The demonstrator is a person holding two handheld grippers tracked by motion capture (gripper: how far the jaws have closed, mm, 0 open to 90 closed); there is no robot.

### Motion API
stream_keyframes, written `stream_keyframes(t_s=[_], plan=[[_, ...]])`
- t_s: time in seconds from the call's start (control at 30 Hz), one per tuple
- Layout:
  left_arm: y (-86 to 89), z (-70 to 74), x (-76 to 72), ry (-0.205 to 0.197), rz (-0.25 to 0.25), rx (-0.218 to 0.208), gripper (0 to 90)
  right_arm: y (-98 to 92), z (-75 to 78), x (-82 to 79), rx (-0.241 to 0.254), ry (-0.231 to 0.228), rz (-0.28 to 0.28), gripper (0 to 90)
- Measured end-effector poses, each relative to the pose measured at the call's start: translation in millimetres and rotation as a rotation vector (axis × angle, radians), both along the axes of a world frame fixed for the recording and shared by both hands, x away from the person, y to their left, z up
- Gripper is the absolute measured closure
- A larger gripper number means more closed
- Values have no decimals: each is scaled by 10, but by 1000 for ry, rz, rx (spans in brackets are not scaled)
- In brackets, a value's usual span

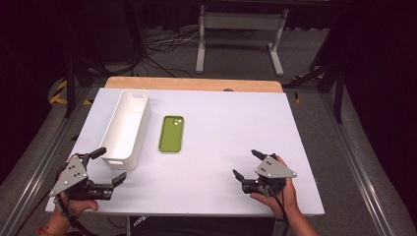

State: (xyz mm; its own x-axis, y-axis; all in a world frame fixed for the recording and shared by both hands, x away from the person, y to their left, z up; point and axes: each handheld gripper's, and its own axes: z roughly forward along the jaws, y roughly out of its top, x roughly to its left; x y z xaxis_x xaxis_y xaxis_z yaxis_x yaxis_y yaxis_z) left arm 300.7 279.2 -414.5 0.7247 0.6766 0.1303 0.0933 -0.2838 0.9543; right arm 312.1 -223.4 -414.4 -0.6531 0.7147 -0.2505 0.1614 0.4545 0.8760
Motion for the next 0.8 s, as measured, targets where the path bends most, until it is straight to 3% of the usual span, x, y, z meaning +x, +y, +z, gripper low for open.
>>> stream_keyframes(t_s=[0.1, 0.17, 0.27, 0.37, 0.47, 0.53, 0.7, 0.8], plan=[[-1, -7, 17, 8, 7, -4, 35, 54, -24, 59, -12, 15, 14, 148], [-13, -11, 25, 15, 7, -13, 47, 104, -34, 92, 6, 34, 24, 141], [-50, 16, 46, 36, 0, 35, 78, 273, -48, 126, -1, 48, 68, 144], [-88, 35, 28, 34, -5, 44, 78, 380, -74, 164, -9, 53, 80, 147], [-105, 45, 10, 2, -6, 63, 78, 424, -95, 228, 1, 80, 81, 157], [-110, 74, 29, 9, -4, 71, 77, 440, -62, 271, 14, 86, 72, 160], [-154, 194, 105, -19, -15, 109, 78, 495, 155, 377, 38, 82, 67, 159], [-154, 247, 168, -17, -24, 87, 78, 550, 296, 552, 73, 139, 46, 140]])
